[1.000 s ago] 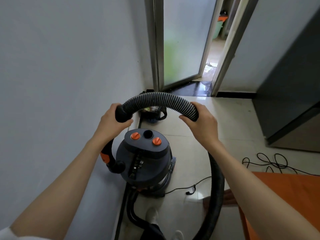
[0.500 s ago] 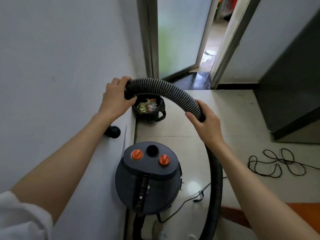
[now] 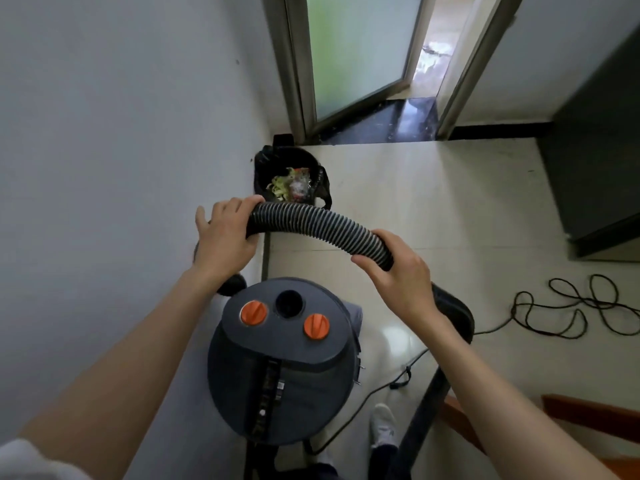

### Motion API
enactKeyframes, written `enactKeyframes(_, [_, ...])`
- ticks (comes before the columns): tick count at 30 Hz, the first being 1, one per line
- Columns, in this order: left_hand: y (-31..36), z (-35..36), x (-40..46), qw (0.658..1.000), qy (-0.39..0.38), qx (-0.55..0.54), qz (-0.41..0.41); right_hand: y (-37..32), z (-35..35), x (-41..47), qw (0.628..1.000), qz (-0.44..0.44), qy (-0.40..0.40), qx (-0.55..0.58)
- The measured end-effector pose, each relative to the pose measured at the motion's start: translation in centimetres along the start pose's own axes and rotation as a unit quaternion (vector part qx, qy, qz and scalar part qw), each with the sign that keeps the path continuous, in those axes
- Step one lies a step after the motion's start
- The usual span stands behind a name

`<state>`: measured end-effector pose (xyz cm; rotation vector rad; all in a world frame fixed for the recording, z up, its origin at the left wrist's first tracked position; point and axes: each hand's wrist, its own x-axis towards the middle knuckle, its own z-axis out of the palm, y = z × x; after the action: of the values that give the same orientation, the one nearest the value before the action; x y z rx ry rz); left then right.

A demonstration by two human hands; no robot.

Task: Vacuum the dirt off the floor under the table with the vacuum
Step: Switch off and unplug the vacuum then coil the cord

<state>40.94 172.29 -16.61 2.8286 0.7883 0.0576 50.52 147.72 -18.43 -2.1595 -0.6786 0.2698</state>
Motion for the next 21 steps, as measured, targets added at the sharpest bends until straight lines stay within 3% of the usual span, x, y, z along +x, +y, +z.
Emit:
enactKeyframes(6, [2.9,-2.0,-2.6,0.989,-0.032,-0.055,0.133,-3.2,-0.1,-1.7,0.999,-0.027,-0.019,0.027])
enactKeyframes(9, [3.6,-4.8,-3.8,0.985,0.005,-0.039,0.167,-5.2,-1.6,-2.6,0.998,-0.041,-0.01,0.037])
enactKeyframes(17, [5.0,-12.8,-12.4,0.975,0.077,-0.045,0.201,-10.0,-7.5,-9.1,0.994,-0.078,0.07,-0.004])
enactKeyframes(21, [6.7,-17.1,-17.4,0.979,0.071,-0.032,0.189,-11.7,-8.8,-14.1,0.995,-0.079,0.06,-0.014])
